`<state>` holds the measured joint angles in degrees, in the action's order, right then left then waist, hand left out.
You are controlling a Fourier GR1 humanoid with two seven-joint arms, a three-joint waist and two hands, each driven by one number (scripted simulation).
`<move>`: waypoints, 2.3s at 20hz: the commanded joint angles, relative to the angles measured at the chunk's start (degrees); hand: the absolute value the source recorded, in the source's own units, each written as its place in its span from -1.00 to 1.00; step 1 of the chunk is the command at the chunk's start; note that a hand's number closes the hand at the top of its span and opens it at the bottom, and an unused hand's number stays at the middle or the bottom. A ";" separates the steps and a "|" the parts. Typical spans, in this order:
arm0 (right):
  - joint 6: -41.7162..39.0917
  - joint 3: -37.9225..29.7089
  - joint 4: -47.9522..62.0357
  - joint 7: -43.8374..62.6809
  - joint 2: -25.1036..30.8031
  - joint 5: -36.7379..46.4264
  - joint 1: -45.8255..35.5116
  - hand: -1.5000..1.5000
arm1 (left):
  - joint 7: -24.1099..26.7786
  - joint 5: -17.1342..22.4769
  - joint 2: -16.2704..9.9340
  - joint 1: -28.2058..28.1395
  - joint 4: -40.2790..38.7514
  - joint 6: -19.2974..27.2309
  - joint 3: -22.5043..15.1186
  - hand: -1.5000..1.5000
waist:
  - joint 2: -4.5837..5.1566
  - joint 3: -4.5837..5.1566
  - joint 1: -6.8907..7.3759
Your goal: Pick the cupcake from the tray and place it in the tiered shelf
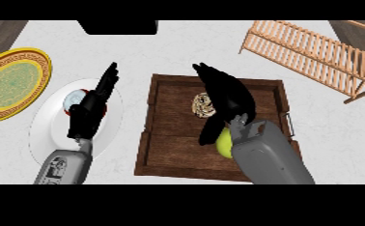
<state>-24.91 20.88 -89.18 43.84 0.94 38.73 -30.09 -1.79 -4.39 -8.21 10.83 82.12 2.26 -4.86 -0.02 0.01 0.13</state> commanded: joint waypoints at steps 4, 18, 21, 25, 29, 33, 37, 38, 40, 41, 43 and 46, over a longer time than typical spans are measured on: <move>0.97 -3.94 8.87 -6.17 -0.06 3.28 -2.62 -1.00 | -2.02 -2.49 2.45 -1.00 3.01 0.95 -1.22 0.00 | 0.04 -0.01 0.15; 6.84 -1.74 15.50 -11.98 -0.93 6.65 0.56 -1.00 | 1.42 -2.26 1.99 3.96 -4.93 -2.41 3.60 0.00 | 0.08 0.00 -0.12; 8.17 -0.57 18.17 -11.06 -0.93 4.08 -2.62 -1.00 | 2.57 -3.02 2.89 2.38 -4.49 -1.78 3.45 0.00 | 0.08 0.00 0.08; 3.41 -4.78 16.49 -12.06 -0.70 5.97 -2.70 -1.00 | 0.49 -3.50 4.05 1.40 -1.37 -1.54 2.47 0.00 | 0.02 0.00 0.00; 2.06 -1.92 15.89 -12.64 -0.60 6.08 0.09 1.00 | 2.88 -4.53 3.58 -0.70 -1.14 -1.44 2.65 0.00 | 0.03 0.00 -0.03; 1.92 0.47 15.62 -16.06 1.63 9.81 -0.47 1.00 | -2.01 -4.63 4.36 -1.62 3.39 -1.75 1.08 0.00 | 0.00 -0.01 0.07; 9.01 3.72 18.70 -17.72 -0.89 11.72 2.22 1.00 | 1.67 -3.36 3.75 -0.08 -1.56 -2.80 3.83 0.00 | 0.04 0.00 0.01; 6.02 4.97 11.15 -15.97 -0.89 13.60 5.89 1.00 | 0.94 -2.54 2.30 0.03 -0.25 -3.87 4.92 0.00 | -0.05 0.00 -0.22; 15.90 0.56 20.90 -3.38 -0.90 8.81 -2.88 1.00 | -1.10 -4.07 4.42 1.97 -0.23 -2.33 2.49 0.00 | 0.24 -0.01 0.86; 20.06 -0.55 21.21 0.40 -0.91 10.65 -0.27 1.00 | 0.68 -3.69 3.32 -1.02 0.88 -3.68 2.34 0.00 | 0.19 -0.01 1.22; 23.09 -5.37 23.32 10.05 -0.92 10.91 -3.40 1.00 | 0.30 -4.21 2.96 -0.20 0.36 -3.31 2.57 0.00 | 0.44 0.03 1.82; 28.66 -5.28 24.89 22.29 -0.93 10.91 -10.21 1.00 | -0.89 -5.34 5.65 0.72 0.36 -2.45 -0.11 0.00 | 0.38 0.03 2.89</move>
<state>-2.85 17.38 -66.71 52.59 0.15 49.63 -34.57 -2.25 -8.62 -3.98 11.32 82.72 -0.68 -3.13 0.26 0.03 1.89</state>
